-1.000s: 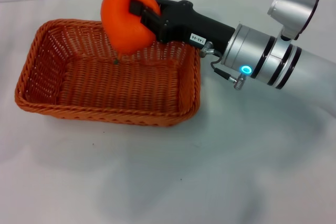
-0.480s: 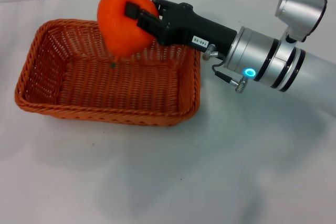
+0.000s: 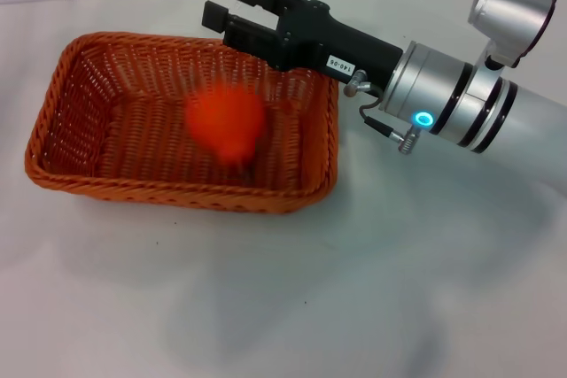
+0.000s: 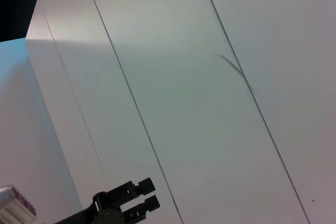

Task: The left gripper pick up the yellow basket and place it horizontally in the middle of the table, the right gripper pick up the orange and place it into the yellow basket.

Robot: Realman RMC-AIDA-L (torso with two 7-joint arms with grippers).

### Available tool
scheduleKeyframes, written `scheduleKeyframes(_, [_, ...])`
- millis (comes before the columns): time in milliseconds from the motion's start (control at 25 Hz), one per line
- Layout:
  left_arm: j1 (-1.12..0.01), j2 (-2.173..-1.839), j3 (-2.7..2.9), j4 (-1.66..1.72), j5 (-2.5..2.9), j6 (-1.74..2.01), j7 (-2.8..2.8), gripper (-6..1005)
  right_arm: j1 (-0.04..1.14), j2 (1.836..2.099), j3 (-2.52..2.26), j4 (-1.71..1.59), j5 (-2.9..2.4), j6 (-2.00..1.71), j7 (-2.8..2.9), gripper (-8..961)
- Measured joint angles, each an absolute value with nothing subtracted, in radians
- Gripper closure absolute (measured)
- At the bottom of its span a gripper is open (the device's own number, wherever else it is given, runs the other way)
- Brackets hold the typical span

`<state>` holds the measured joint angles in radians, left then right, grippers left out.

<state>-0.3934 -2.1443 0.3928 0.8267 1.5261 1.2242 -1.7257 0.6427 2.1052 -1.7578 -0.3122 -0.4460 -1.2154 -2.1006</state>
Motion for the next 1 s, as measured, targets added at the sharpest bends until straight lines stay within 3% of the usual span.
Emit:
scheduleKeyframes(120, [-0.396,-2.146,0.393,0.827,1.526,1.224,-1.726,357,0.643,2.105,-1.754,-0.311,-0.444,-1.203,-2.103,297])
scheduleKeyframes(320, [-0.4,-2.148,0.394,0.822,1.526,1.218,-1.721,358,0.649,2.104,-1.753,-0.316,-0.411,-1.122,-2.16,68])
scheduleKeyframes(520, [-0.404,-2.143,0.389,0.799,1.526,1.216,-1.703,357,0.631,2.102,-1.752,-0.319,-0.307,-1.102,-2.36,6])
scheduleKeyframes(720, [-0.404,-2.142,0.387,0.79,1.526,1.201,-1.687,357,0.572,2.105,-1.751,-0.319,-0.136,-1.163,-2.701,6])
scheduleKeyframes(1000, [-0.395,-2.142,0.383,0.788,1.526,1.154,-1.599,357,0.478,2.099,-1.61,-0.304,0.021,-1.191,-2.769,5])
